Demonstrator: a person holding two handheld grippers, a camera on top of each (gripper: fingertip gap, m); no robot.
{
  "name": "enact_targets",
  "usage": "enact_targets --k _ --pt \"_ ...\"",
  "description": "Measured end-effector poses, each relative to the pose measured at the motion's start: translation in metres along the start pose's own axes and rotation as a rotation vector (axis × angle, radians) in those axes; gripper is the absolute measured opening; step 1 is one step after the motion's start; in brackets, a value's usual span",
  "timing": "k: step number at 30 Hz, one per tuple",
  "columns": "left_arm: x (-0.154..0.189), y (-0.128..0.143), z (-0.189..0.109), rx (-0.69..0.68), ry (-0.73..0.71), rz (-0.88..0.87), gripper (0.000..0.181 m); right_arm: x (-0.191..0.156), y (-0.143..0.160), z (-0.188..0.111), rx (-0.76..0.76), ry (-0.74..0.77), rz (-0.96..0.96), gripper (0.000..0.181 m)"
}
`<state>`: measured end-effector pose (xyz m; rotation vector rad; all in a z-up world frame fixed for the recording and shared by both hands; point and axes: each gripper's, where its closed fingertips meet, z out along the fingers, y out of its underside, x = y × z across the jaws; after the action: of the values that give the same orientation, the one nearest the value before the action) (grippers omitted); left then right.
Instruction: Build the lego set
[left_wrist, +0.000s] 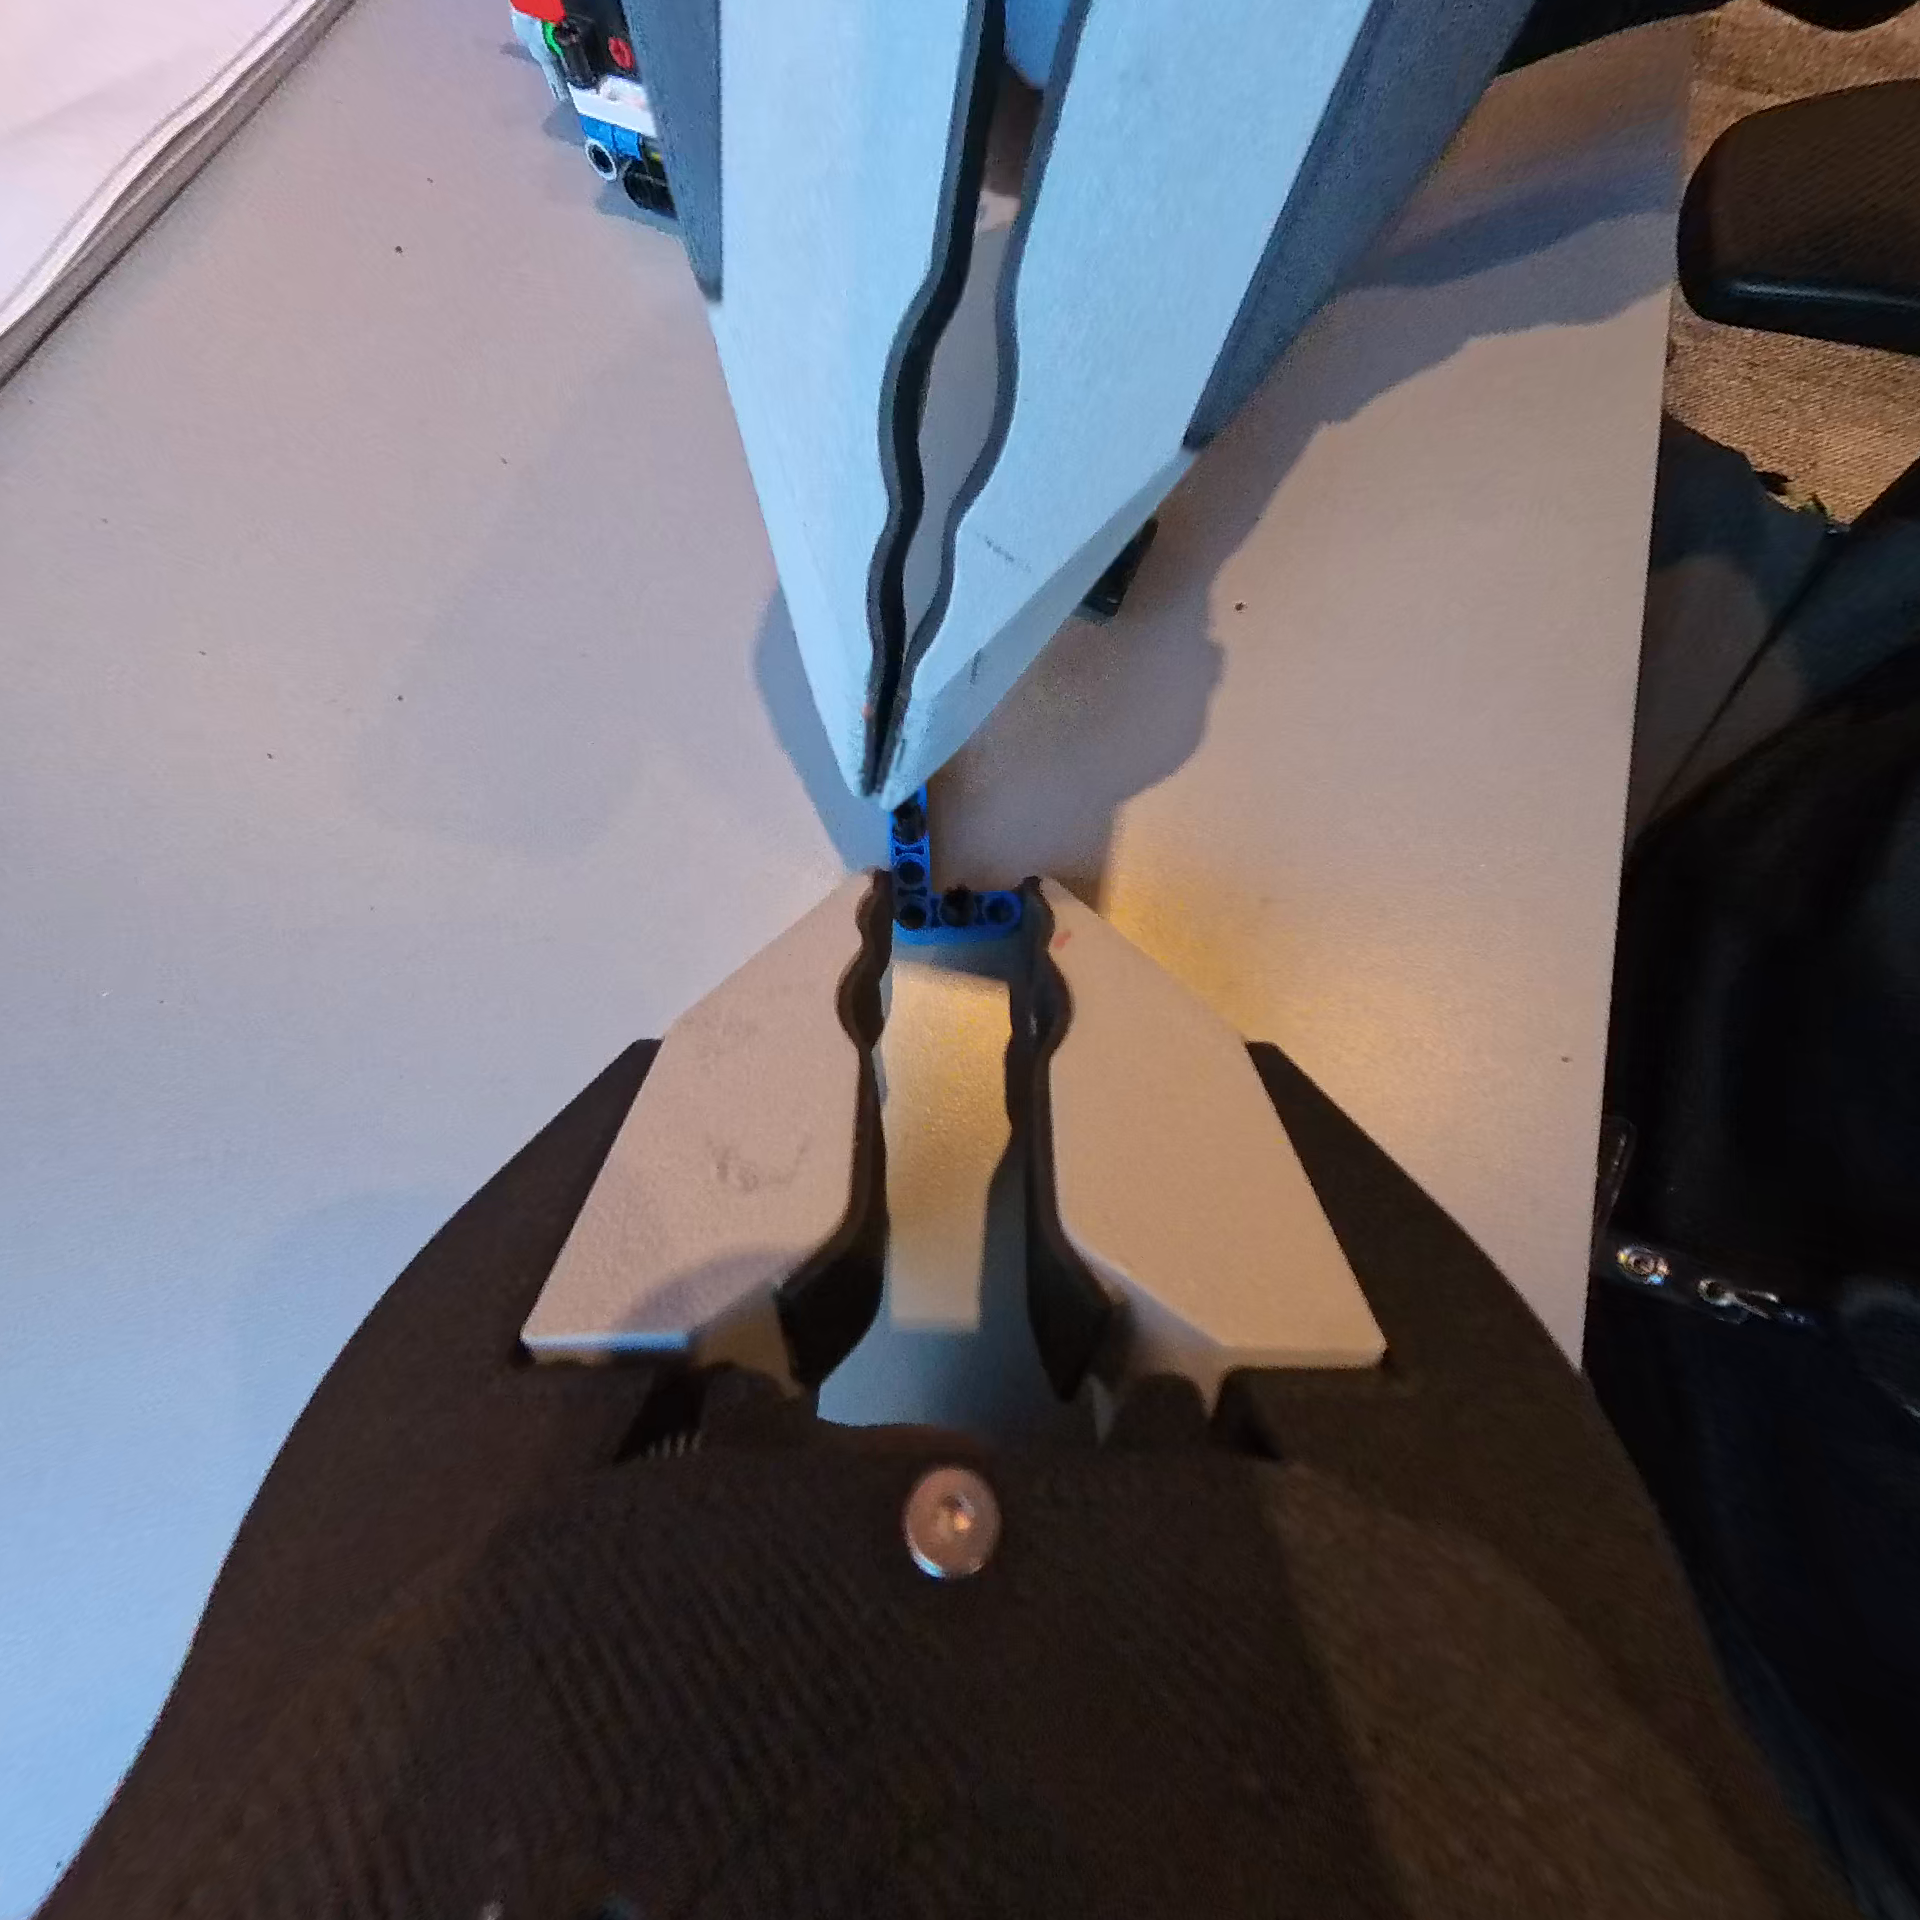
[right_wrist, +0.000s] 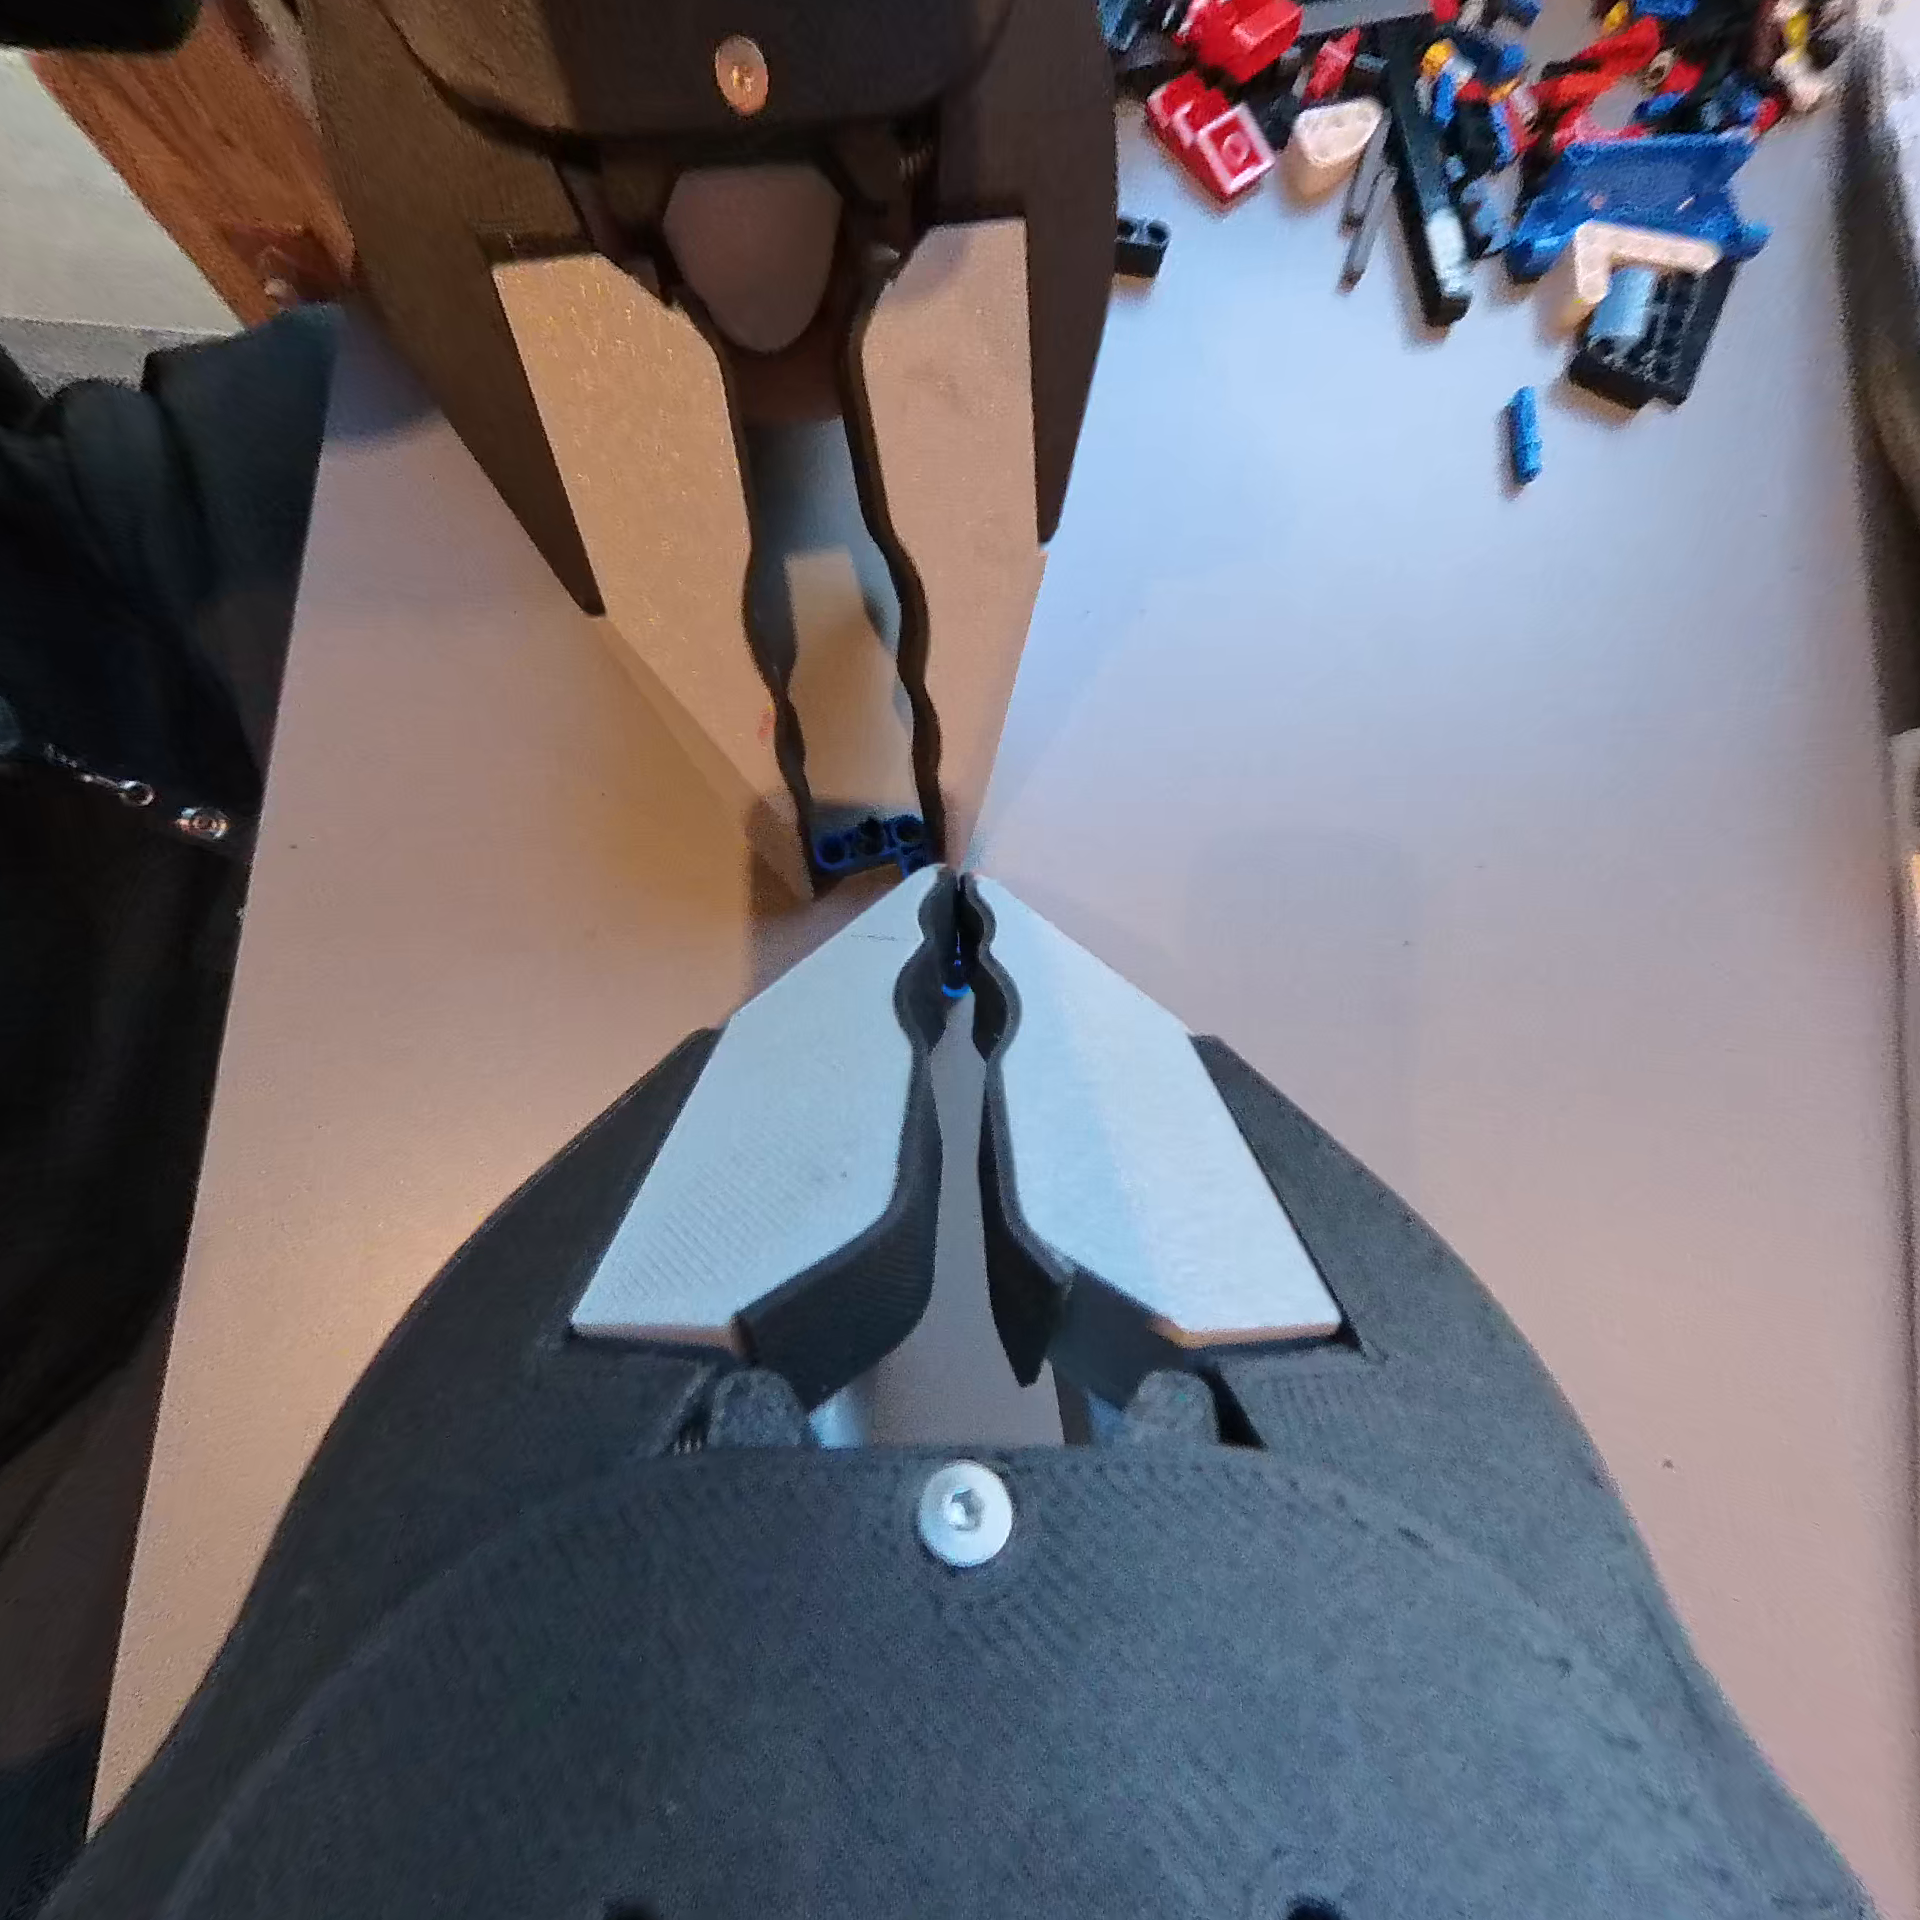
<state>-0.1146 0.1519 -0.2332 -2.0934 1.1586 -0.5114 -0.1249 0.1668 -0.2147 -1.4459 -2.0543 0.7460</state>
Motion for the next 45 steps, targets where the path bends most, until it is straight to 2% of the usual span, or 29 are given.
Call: enact_targets --k 2,3,5,7,11,14,16,18,20,22,23,24,26,28,31,32,33,35,37,39,41,42,44,45 --pt "0.0 0.0 0.0 0.0 0.001 -0.001 0.022 -0.003 -0.004 -0.001 0.023 -0.026 0.012 0.0" --pt "0.0 0.0 0.0 0.0 0.004 -0.003 0.022 -0.003 0.003 0.003 -0.012 -0.036 0.027 0.0" --pt "0.0 0.0 0.0 0.001 0.004 -0.003 0.022 0.001 0.004 0.001 -0.016 0.0 0.037 0.0" --pt "0.0 0.0 0.0 0.0 -0.002 0.004 0.022 0.005 -0.007 -0.01 0.067 0.034 0.092 0.0" --pt "-0.001 0.0 0.0 -0.001 -0.011 0.003 0.024 0.015 -0.034 -0.042 0.356 -0.011 0.486 0.0" --pt "-0.002 0.0 0.0 -0.002 -0.01 -0.009 0.042 0.009 -0.042 -0.06 0.497 -0.138 0.767 0.003" --pt "-0.002 0.0 -0.002 0.006 -0.024 -0.011 0.051 0.005 -0.039 -0.065 0.518 -0.129 0.837 0.025" --pt "0.001 -0.001 -0.005 0.027 -0.029 -0.019 0.057 0.002 -0.031 -0.066 0.486 -0.074 0.862 0.028" --pt "0.002 -0.002 -0.01 0.05 -0.042 -0.039 0.064 0.001 -0.026 -0.068 0.48 -0.032 0.905 0.042" --pt "0.0 -0.003 -0.02 0.064 -0.078 -0.057 0.073 -0.001 -0.022 -0.069 0.485 -0.011 0.967 0.041" --pt "0.001 -0.007 -0.028 0.082 -0.099 -0.063 0.072 -0.004 -0.022 -0.069 0.492 -0.016 0.987 0.049" --pt "0.005 -0.016 -0.037 0.108 -0.113 -0.056 0.072 -0.01 -0.026 -0.07 0.51 -0.051 0.983 0.068" --pt "0.016 -0.041 -0.056 0.156 -0.154 0.002 0.069 -0.022 -0.033 -0.071 0.54 -0.11 0.977 0.083" --pt "0.036 -0.072 -0.065 0.181 -0.169 0.086 0.062 -0.029 -0.032 -0.064 0.504 -0.099 0.962 0.092" --pt "0.069 -0.107 -0.06 0.127 -0.172 0.203 0.061 -0.029 -0.023 -0.048 0.397 0.02 0.913 0.095" --pt "0.078 -0.113 -0.055 0.101 -0.165 0.245 0.055 -0.03 -0.023 -0.044 0.375 0.039 0.898 0.097" --pt "0.084 -0.117 -0.05 0.078 -0.16 0.273 0.041 -0.031 -0.025 -0.042 0.367 0.053 0.88 0.099" --pt "0.08 -0.119 -0.039 0.042 -0.226 0.32 0.025 -0.035 -0.027 -0.039 0.331 0.088 0.828 0.072" --pt "0.082 -0.11 -0.032 -0.03 -0.24 0.417 0.022 -0.043 -0.017 -0.033 0.232 0.096 0.797 0.044" --pt "0.086 -0.098 -0.028 -0.116 -0.26 0.493 0.021 -0.052 -0.006 -0.022 0.155 0.079 0.787 0.052" --pt "0.086 -0.089 -0.023 -0.17 -0.276 0.501 0.02 -0.055 0.005 -0.012 0.085 0.104 0.777 0.043" --pt "0.087 -0.086 -0.023 -0.174 -0.268 0.482 0.02 -0.055 0.007 -0.01 0.069 0.111 0.773 0.046" --pt "0.089 -0.088 -0.026 -0.161 -0.265 0.449 0.019 -0.051 0.008 -0.009 0.084 0.122 0.755 0.078" --pt "0.09 -0.089 -0.027 -0.152 -0.277 0.441 0.019 -0.045 0.009 -0.011 0.089 0.16 0.731 0.099"
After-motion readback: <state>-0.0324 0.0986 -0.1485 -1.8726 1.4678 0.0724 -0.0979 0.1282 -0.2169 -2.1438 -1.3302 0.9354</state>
